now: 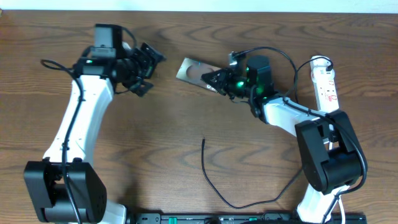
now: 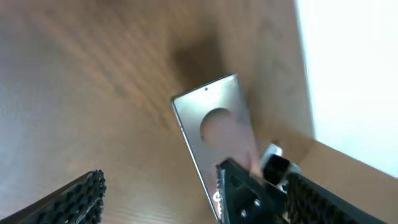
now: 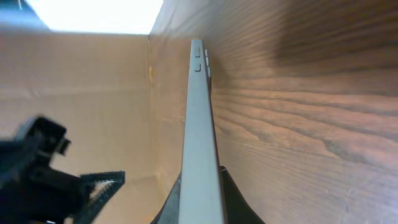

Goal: Plug charger to phone and switch on socket

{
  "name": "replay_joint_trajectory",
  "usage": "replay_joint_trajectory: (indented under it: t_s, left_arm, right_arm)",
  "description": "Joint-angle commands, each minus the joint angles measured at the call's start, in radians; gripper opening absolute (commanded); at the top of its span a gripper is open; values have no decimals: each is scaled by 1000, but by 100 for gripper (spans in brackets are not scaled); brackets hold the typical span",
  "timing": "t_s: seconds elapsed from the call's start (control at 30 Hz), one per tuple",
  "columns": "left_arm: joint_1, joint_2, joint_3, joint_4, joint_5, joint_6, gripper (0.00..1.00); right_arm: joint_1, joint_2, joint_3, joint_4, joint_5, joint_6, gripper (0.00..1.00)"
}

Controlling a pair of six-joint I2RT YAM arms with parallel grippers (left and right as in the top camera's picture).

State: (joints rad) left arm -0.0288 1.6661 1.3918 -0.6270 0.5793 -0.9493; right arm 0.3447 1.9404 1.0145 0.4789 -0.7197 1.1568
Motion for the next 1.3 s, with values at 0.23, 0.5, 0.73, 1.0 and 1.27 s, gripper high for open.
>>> replay_joint_trajectory:
  t_s: [0.23,0.5,0.73,1.0,1.27]
  left_arm:
    - [96,-20,-323,560,294,-54,90]
    - [95,-20,-483,936,298,-303,89]
    - [95,-20,-494,962,245,-347,90]
    - [38,-20,-494,962,140,-298,90]
    - [17,-20,-494,962,100,-301,90]
  right_arm:
    - [-5,2,11,183,41,578,1]
    - [69,2,11,214,117,672,1]
    - [154,2,11,313,177,672,1]
    - [230,2,11,325,240,715,1]
    - [244,2,11,338,246,766,1]
